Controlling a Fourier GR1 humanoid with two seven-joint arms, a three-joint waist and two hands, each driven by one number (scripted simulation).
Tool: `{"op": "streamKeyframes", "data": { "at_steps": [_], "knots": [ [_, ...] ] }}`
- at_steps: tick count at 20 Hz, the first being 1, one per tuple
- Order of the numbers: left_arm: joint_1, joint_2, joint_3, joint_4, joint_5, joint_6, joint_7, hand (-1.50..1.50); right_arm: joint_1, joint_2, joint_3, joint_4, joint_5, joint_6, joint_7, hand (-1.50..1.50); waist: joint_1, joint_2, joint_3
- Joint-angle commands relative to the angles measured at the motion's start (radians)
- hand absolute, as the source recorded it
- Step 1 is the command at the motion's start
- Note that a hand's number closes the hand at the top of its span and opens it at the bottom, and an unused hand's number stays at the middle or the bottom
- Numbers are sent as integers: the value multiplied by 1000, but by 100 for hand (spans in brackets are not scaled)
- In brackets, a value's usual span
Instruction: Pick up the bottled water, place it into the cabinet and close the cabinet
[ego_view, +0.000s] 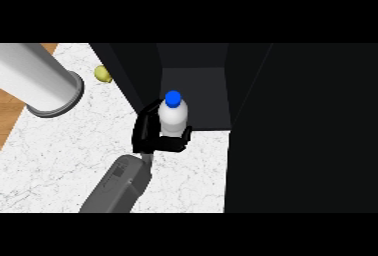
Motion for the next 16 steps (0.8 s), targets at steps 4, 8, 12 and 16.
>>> {"op": "streamKeyframes", "data": {
  "at_steps": [4, 8, 12, 16],
  "knots": [
    [-219, 0, -116, 54, 55, 227, 105, 150, 30, -3, -23, -101, -98, 16, 31, -150, -20, 4, 0],
    [-358, 0, -112, 195, 97, 297, 151, 150, 10, -14, -50, -53, -108, 38, 22, -150, -30, 9, 0],
    [-414, 0, -74, 324, 132, 275, 102, 150, -11, -15, -64, -71, -126, 40, 43, -150, -39, 15, -1],
    [-504, 0, -83, 408, 130, 319, 128, 150, 6, -20, -84, -88, -127, 56, 31, -150, -41, 14, -1]
  ]
}}
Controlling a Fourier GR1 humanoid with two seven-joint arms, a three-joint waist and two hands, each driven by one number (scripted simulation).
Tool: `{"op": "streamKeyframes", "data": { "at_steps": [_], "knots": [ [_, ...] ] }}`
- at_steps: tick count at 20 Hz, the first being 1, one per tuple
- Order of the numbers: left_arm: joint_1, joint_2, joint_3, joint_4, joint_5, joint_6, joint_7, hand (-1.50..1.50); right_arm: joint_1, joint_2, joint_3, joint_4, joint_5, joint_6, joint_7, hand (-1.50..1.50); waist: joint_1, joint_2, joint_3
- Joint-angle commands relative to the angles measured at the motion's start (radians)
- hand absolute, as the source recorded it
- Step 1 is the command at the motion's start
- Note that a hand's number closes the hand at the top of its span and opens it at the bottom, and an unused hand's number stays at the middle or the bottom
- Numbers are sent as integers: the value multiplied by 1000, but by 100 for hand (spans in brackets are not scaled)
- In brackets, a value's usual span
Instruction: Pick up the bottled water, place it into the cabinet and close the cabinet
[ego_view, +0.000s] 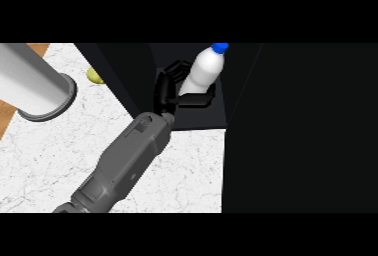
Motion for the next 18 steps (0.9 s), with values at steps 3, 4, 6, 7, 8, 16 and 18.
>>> {"op": "streamKeyframes", "data": {
  "at_steps": [3, 4, 6, 7, 8, 16, 18],
  "knots": [
    [-122, 0, -23, 226, -81, 36, -31, 150, -29, -11, -25, -46, -116, 7, 34, -150, -12, 12, 0],
    [-131, 26, 7, 273, -76, 24, -45, 150, -36, -3, -23, 11, -81, 27, -22, -150, -21, 14, 1],
    [-187, 1, 10, 323, -88, 72, -5, 150, -79, 1, -34, -22, -100, -11, 38, -150, -4, 14, 0],
    [-201, 19, 46, 344, -62, 52, 8, 150, -15, -22, -62, -36, -130, 32, 10, -150, -19, 11, 0],
    [-150, 0, 26, 347, -48, 105, -44, 150, -53, 5, -28, 4, -88, 16, 1, -150, -35, 17, 0],
    [-261, 34, 126, 475, -35, 90, -65, 150, -61, -5, -30, -12, -104, 37, 8, -150, -43, 25, -1],
    [-252, 51, 105, 508, -64, 107, -92, -150, -27, -5, -29, -21, -94, 47, -1, -150, -54, 26, -1]
  ]
}}
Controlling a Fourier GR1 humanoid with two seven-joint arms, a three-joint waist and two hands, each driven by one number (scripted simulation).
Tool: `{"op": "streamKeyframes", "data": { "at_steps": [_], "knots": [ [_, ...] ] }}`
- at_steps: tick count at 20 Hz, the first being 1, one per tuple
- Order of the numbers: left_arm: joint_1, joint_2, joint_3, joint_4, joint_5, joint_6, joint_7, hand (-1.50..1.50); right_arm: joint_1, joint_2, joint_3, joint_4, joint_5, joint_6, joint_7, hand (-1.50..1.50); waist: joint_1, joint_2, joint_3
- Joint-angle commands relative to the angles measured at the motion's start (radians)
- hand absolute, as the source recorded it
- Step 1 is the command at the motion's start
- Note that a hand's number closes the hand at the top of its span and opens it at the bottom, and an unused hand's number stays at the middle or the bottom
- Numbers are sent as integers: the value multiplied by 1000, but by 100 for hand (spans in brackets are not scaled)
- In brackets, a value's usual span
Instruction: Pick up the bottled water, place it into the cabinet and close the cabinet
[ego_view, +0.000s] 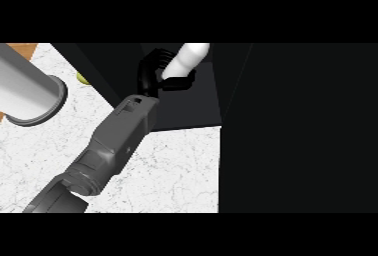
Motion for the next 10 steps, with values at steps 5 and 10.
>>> {"op": "streamKeyframes", "data": {
  "at_steps": [5, 10],
  "knots": [
    [-57, 0, -21, 96, -59, 81, -69, -150, -13, 11, 16, -39, -62, -5, 39, -150, -6, 8, 0],
    [-86, -9, -6, 120, -57, 125, -70, -150, 21, -12, -10, -11, -75, 43, -1, -150, -19, 1, 1]
  ]
}}
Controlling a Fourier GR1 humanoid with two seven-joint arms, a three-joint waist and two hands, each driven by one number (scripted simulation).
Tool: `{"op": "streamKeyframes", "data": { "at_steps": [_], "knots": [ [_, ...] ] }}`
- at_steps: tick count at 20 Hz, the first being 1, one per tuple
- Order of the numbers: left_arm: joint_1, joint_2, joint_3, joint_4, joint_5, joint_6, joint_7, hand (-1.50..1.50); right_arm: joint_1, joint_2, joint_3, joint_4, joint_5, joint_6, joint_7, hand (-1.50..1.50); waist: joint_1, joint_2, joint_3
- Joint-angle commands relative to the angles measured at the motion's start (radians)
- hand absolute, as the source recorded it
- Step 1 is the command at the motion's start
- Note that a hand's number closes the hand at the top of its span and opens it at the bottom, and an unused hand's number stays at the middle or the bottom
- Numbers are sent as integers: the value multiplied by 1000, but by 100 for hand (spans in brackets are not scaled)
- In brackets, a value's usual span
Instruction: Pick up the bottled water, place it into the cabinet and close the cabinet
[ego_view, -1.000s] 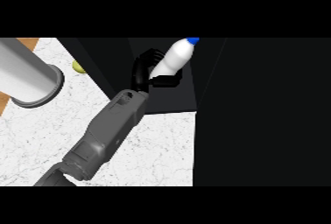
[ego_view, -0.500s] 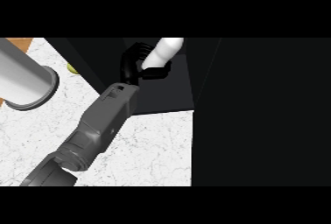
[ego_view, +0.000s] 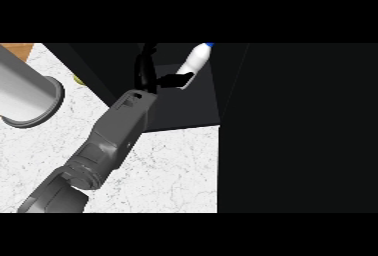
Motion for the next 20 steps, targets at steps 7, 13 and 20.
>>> {"op": "streamKeyframes", "data": {
  "at_steps": [7, 13, 20],
  "knots": [
    [-53, 35, 59, -61, 39, -207, -66, -150, 10, -19, -22, -17, -74, 26, 13, -150, 16, -5, 0],
    [-38, 25, 97, -108, 65, -357, -131, -150, 52, -12, 8, -71, -87, 34, 38, -150, 49, -22, 0],
    [-8, -20, 116, -127, 59, -366, -147, -150, 82, -2, -4, -82, -81, 34, 38, -150, 65, -32, 1]
  ]
}}
